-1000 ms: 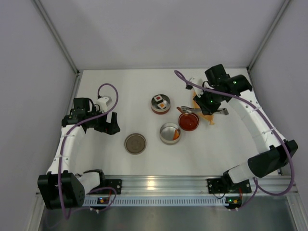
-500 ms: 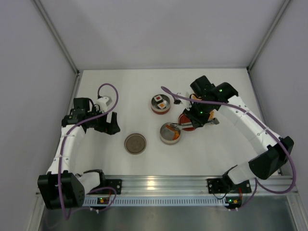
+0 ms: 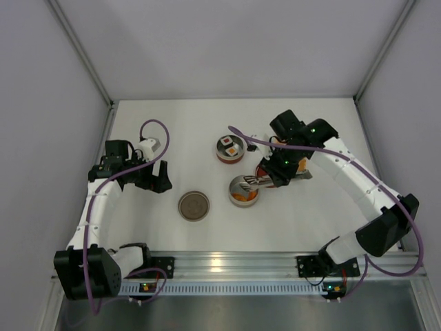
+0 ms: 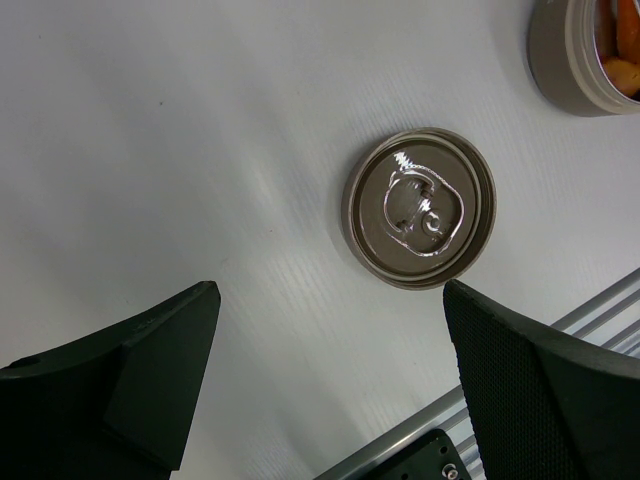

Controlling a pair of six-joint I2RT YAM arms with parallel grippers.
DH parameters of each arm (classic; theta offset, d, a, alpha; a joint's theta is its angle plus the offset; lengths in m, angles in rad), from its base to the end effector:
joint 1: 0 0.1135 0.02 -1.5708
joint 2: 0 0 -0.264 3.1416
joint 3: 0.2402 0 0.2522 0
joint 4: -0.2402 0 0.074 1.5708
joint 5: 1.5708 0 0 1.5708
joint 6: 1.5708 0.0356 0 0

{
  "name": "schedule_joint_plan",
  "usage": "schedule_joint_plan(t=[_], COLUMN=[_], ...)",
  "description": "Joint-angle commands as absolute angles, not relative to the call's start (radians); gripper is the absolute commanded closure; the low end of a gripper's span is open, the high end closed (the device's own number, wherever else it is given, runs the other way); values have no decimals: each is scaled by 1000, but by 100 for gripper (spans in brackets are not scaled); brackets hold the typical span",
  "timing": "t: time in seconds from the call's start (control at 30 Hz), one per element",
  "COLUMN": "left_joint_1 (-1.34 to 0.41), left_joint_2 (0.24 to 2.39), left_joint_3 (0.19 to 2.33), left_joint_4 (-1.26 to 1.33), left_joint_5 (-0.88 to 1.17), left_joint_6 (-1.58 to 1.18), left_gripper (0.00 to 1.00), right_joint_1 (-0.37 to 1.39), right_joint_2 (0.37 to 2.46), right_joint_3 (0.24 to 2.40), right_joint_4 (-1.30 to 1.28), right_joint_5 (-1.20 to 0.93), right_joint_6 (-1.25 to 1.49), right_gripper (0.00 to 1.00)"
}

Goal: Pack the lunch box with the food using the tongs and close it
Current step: Place the fake food in the packing box, then place the clamp at the center of the board.

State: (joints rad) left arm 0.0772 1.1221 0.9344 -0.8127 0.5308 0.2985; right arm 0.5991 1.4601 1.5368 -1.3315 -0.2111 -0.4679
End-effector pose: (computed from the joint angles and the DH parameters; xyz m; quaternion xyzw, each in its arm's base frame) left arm 0.2146 -0.0015 0.2765 0.1756 0.9122 -0.1966 0.3137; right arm 0.2141 0.1552 0.3511 -0.5137 0.8371 0.1141 0.1493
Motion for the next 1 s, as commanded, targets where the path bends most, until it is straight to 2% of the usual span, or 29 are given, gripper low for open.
schedule_joint_plan(t=[0.0, 0.13, 0.3, 0.47, 0.67, 0.97], left_joint_1=[81, 81, 80, 80, 81, 81], left_joint_2=[1104, 1098, 1098, 1101, 1121, 1120], left_joint_3=[939, 942, 954, 957, 953, 959], left_joint_4=[-799, -801, -808, -802, -779, -772], left_joint_5=[543, 545, 560, 563, 557, 514], left_joint_6=[311, 310, 313, 307, 288, 288], left_gripper=[2, 2, 2, 2, 2, 2], right_joint_1=[617, 531, 183, -122, -224, -232], right_joint_2=[1453, 1437, 1457, 1519, 1675, 1888], right_joint_3=[1571, 1667, 1678, 1591, 1569, 1612], right_joint_4=[-1385, -1364, -1283, -1059, -895, -792], right_joint_5=[-222, -244, -272, -201, -180, -134], right_joint_6=[-460, -456, -489, -439, -396, -374], right_gripper=[63, 65, 67, 67, 66, 64])
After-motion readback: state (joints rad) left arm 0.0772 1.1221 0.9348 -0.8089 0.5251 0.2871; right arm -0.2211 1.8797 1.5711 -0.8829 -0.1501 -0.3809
